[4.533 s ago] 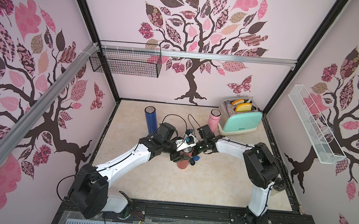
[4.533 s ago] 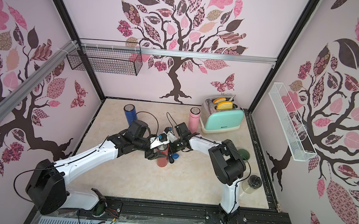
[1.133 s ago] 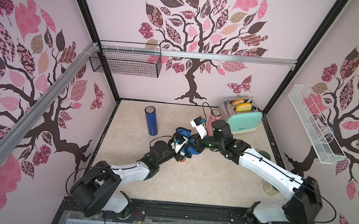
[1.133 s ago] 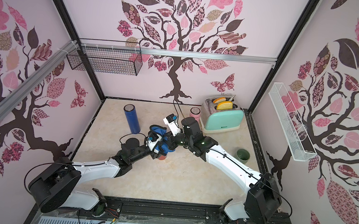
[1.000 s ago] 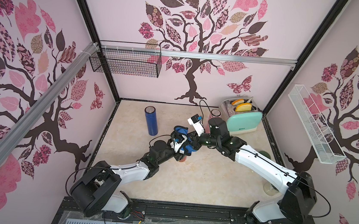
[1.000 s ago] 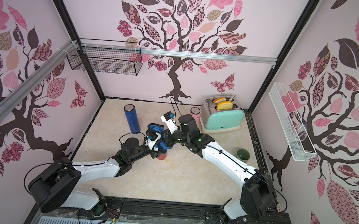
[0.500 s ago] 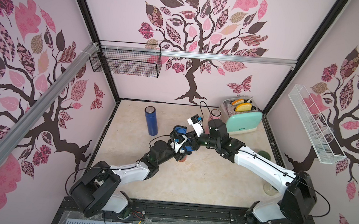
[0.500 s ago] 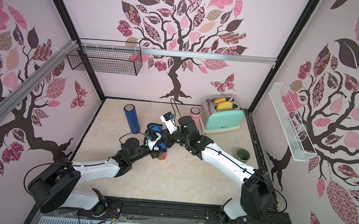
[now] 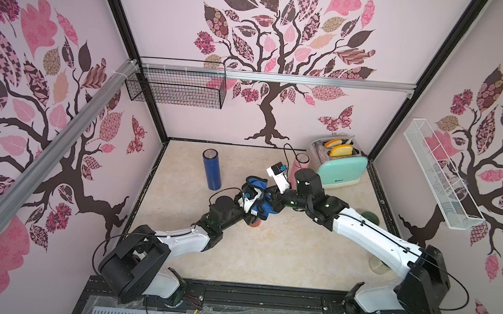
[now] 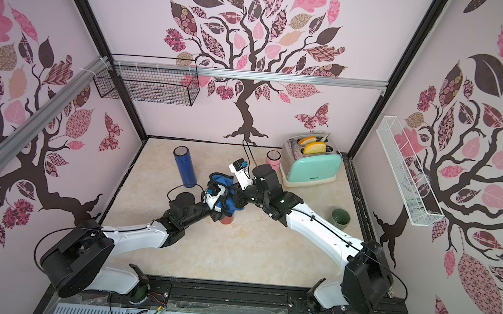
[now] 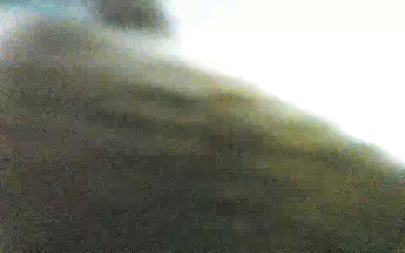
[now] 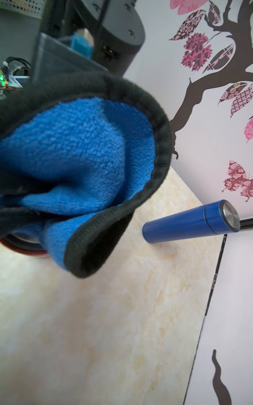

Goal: Wipe the surface of the thermos
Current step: Wipe the dirt from the surface of the thermos.

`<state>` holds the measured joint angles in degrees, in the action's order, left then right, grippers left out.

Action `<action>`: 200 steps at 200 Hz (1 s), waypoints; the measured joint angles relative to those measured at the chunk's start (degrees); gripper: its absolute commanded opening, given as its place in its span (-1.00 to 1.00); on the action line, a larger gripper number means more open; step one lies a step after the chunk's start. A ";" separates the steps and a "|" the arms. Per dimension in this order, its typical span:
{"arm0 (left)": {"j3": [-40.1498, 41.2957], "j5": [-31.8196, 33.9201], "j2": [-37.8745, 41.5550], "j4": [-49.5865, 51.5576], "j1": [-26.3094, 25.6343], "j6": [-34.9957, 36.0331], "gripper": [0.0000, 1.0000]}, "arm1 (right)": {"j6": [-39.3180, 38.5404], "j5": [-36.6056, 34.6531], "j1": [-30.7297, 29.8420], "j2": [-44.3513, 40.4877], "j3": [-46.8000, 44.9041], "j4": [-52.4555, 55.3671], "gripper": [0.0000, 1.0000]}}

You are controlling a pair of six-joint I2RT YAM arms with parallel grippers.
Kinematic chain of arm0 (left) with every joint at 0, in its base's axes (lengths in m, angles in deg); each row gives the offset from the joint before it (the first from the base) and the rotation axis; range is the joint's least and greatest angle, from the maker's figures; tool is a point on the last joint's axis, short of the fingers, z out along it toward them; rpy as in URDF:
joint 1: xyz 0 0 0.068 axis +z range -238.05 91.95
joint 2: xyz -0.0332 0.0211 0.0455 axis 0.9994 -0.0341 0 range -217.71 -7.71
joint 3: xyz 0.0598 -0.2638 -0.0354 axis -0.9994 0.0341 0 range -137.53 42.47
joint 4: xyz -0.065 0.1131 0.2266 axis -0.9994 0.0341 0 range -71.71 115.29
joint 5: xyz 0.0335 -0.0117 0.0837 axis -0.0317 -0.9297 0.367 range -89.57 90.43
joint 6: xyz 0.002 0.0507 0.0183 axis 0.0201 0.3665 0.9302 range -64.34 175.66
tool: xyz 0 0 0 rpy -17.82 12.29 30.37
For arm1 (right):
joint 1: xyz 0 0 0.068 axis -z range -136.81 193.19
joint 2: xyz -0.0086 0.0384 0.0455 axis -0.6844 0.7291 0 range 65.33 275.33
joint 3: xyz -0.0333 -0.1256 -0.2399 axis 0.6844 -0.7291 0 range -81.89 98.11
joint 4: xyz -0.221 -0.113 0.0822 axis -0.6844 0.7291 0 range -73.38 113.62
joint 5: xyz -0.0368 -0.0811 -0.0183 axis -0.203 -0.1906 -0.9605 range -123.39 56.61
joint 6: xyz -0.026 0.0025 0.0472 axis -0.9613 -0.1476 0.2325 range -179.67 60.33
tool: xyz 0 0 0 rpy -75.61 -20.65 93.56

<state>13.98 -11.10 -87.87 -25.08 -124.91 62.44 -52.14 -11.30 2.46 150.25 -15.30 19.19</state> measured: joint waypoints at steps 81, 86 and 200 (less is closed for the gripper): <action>0.17 1.66 0.70 0.79 0.37 -2.40 -1.00 | 0.07 3.13 0.74 9.11 7.19 -4.04 -1.00; 0.17 1.75 0.76 0.87 0.24 -2.29 -1.00 | 0.04 3.04 0.79 8.79 6.82 -4.17 -1.00; 0.48 4.61 7.37 10.25 1.05 -6.36 -1.00 | -1.18 -2.60 4.50 1.22 1.62 6.69 -1.00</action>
<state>14.46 -6.48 -80.50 -14.83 -123.86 56.08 -53.32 -13.90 6.96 151.48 -13.68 25.87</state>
